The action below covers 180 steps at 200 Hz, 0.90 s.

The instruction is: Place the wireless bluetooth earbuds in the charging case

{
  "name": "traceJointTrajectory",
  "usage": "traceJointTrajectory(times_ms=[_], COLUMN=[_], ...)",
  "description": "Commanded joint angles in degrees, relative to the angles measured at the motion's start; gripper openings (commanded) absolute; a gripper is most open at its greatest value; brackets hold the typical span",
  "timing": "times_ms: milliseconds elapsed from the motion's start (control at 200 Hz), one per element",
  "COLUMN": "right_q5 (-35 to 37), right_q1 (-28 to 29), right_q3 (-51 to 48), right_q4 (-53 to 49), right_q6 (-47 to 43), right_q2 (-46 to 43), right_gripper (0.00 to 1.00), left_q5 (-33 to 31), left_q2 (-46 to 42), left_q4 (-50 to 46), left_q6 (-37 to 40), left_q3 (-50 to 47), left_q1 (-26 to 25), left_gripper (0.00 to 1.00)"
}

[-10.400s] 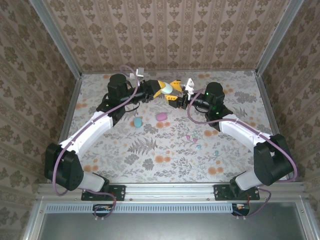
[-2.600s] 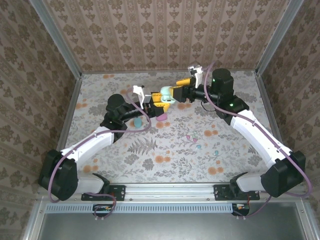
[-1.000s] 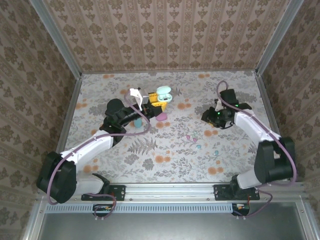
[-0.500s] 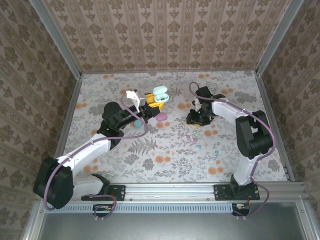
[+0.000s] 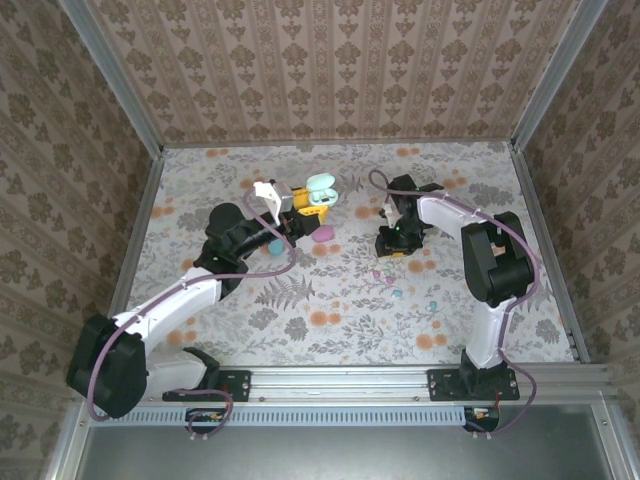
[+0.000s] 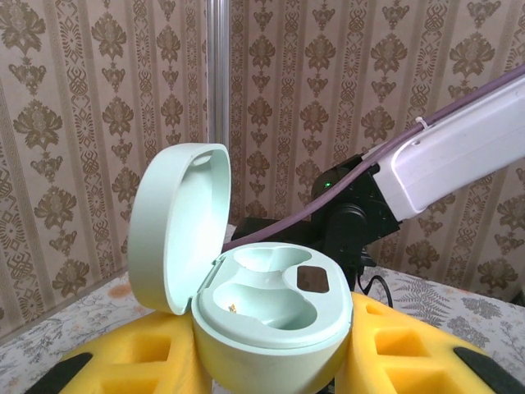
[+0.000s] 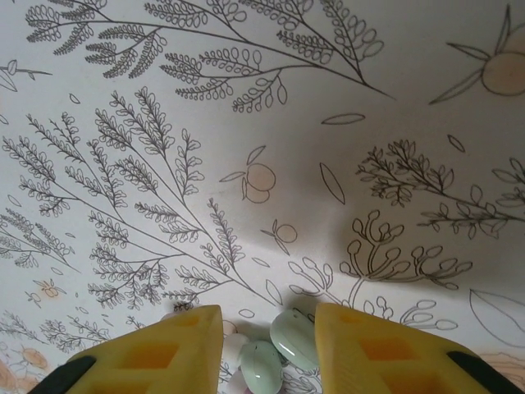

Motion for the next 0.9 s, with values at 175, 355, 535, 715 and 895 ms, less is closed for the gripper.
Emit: traceJointTrajectory(times_ms=[175,355,535,715,895], right_q5=[1.1,1.9,2.6,2.9,2.0], right_q1=[0.3,0.3,0.3,0.3,0.3], right_q3=[2.9,2.4,1.3,0.4,-0.5], right_q4=[-4.4,-5.0,-4.9,-5.0,-4.9], right_q6=[-4.2,-4.1,-3.6,-3.0,-2.3], right_q2=[3.3,3.5,2.5,1.6,0.7], right_gripper=[0.35,0.34,0.33,0.32,0.32], left_q5=[-0.2,-0.4,-0.4,-0.1,0.1], left_q2=[-1.8,-2.2,-2.2,-1.7,-1.5], left_q4=[0.3,-0.1,-0.2,-0.2,-0.3], left_q6=[0.8,0.8,0.9,0.6,0.5], left_q3=[0.7,0.6,0.7,1.1,1.2], left_q1=[0.4,0.3,0.3,0.3,0.3], left_gripper=[0.30,0.30,0.31,0.30,0.30])
